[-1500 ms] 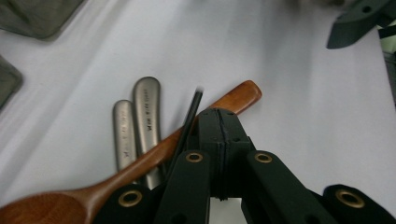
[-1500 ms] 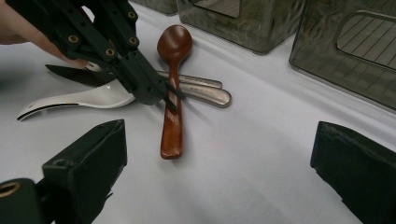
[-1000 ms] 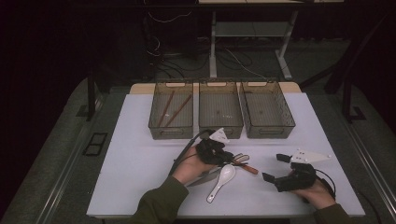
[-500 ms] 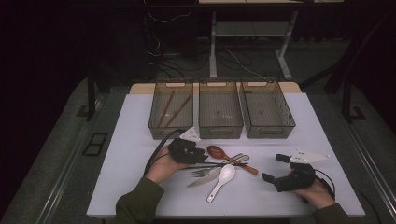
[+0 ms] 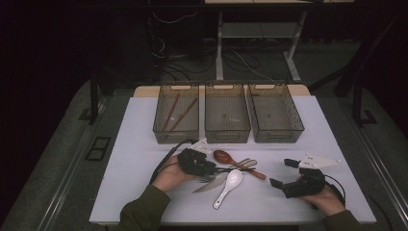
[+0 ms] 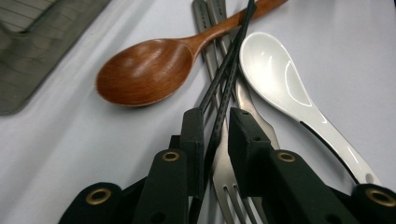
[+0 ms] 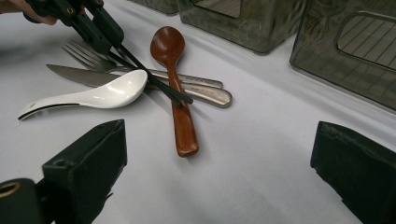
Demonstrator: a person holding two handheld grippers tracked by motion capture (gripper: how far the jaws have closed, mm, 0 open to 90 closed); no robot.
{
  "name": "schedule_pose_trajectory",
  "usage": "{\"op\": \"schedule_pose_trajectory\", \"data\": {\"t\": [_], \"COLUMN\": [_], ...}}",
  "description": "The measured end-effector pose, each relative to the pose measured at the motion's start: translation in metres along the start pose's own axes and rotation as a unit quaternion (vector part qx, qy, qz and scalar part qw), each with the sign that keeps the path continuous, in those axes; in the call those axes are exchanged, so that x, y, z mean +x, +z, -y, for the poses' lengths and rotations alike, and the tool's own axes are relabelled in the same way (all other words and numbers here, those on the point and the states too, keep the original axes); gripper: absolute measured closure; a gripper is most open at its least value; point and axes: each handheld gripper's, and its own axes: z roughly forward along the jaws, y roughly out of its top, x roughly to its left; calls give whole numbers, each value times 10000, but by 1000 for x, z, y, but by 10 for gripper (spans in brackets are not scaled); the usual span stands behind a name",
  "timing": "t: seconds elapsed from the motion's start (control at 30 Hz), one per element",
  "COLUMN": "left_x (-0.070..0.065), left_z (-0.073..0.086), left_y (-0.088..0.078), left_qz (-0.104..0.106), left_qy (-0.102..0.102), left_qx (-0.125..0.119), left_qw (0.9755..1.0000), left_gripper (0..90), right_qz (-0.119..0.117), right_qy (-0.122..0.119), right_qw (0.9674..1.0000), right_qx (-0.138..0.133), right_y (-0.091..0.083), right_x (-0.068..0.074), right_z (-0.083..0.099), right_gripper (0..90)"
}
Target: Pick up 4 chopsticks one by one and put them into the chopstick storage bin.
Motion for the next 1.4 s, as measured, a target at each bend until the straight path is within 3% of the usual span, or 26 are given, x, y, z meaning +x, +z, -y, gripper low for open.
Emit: {"op": "schedule_pose_trajectory", "data": {"t": [0.53, 1.17, 1.4], "left_x": [3, 4, 7], "left_z": [5, 8, 10], "left_y": [5, 7, 8], "left_qz": [91, 247, 359], "left_qy": [127, 294, 217], "left_qx": [149, 99, -8], "left_qw": [9998, 9992, 9991], "left_gripper": [783, 814, 815], "right_qz": [-13, -20, -13], "right_qy": [-2, -6, -16], "right_qw": [10000, 10000, 10000], "right_qx": [15, 30, 37], "right_y": [0, 1, 1], "right_x": [0, 0, 0], "right_z": [0, 0, 0], "right_gripper": [32, 32, 32]}}
